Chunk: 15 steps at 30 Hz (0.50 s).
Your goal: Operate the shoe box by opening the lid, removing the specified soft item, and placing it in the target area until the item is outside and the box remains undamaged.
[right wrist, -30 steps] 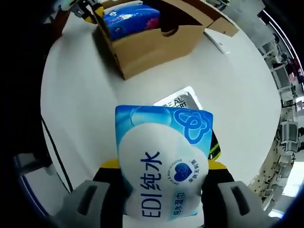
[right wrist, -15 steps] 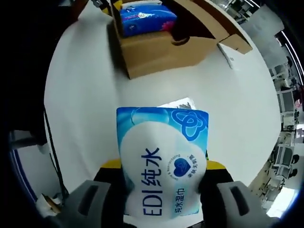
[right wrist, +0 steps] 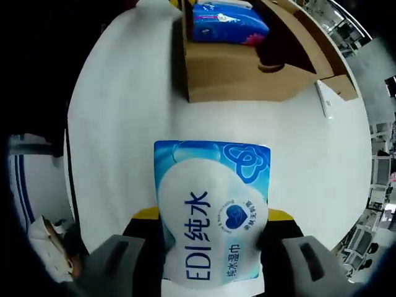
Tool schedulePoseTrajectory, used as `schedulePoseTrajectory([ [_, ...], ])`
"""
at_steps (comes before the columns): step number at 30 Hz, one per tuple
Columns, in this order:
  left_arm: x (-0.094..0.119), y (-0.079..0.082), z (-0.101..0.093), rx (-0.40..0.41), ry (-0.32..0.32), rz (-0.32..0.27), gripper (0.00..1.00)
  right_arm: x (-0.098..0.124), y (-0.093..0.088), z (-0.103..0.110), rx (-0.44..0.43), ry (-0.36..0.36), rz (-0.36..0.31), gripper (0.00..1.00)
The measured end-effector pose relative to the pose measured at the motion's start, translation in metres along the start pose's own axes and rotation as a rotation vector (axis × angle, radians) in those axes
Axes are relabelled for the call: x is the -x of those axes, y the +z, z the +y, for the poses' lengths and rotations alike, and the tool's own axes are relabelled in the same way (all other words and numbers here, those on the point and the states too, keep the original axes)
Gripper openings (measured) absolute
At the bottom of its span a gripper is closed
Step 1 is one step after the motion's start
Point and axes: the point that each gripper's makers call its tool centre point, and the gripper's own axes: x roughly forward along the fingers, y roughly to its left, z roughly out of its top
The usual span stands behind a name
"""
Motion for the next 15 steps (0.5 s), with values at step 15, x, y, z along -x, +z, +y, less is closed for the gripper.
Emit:
schedulePoseTrajectory([
  [15, -0.001, -0.001, 0.001, 0.003, 0.005, 0.010, 0.14, -0.012, -0.010, -0.018, 0.056, 0.014, -0.023, 0.60],
])
